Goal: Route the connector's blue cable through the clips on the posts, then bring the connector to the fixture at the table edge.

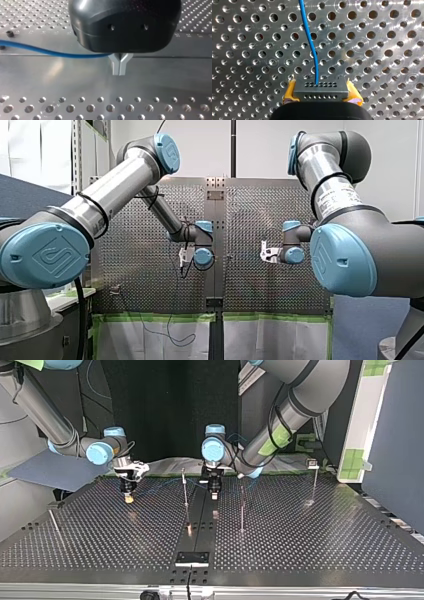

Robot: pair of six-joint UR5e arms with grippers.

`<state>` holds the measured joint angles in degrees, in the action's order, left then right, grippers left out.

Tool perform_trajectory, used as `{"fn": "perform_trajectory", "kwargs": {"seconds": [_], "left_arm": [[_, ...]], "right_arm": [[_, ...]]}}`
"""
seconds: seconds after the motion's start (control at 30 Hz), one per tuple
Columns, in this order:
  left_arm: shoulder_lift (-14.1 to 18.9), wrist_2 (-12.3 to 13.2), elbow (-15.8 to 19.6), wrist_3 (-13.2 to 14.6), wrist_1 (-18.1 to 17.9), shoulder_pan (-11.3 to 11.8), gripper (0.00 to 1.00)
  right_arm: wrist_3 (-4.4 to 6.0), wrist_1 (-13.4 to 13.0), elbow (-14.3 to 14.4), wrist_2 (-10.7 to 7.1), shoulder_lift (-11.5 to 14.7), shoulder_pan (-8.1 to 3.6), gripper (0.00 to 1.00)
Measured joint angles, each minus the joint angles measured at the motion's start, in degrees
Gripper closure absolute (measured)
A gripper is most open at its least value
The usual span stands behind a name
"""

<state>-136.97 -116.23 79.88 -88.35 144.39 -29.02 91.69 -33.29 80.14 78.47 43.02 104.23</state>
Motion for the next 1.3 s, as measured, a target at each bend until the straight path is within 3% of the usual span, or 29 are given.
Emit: {"fn": "perform_trajectory", "kwargs": {"seconds": [0.03,0.1,0.13,0.17,0.43,0.97,1.3], "left_arm": [[0.0,0.1,0.0,0.0,0.0,0.0,0.75],[0.0,0.7,0.0,-0.1,0.3,0.0,0.29],[0.0,1.1,0.0,-0.3,0.7,0.1,0.29],[0.0,1.5,0.0,-0.5,1.0,0.1,0.0],[0.1,5.1,0.0,-3.4,4.4,0.4,0.0],[0.8,9.2,0.2,-1.8,11.6,-2.0,0.0],[1.8,9.6,1.8,-1.7,11.7,-3.2,0.0]], "right_arm": [[0.0,0.0,0.0,-0.02,0.0,0.01,1.0],[0.0,0.1,0.0,-0.07,0.0,0.03,1.0],[0.0,0.1,0.0,-0.1,0.0,0.03,1.0],[0.0,0.1,0.0,-0.11,-0.1,0.04,1.0],[0.0,0.3,0.0,-0.15,-0.1,0.12,1.0],[-0.17,1.4,0.0,-0.15,-0.1,0.22,1.0],[-0.18,1.7,0.0,-0.14,-0.1,0.23,1.0]]}}
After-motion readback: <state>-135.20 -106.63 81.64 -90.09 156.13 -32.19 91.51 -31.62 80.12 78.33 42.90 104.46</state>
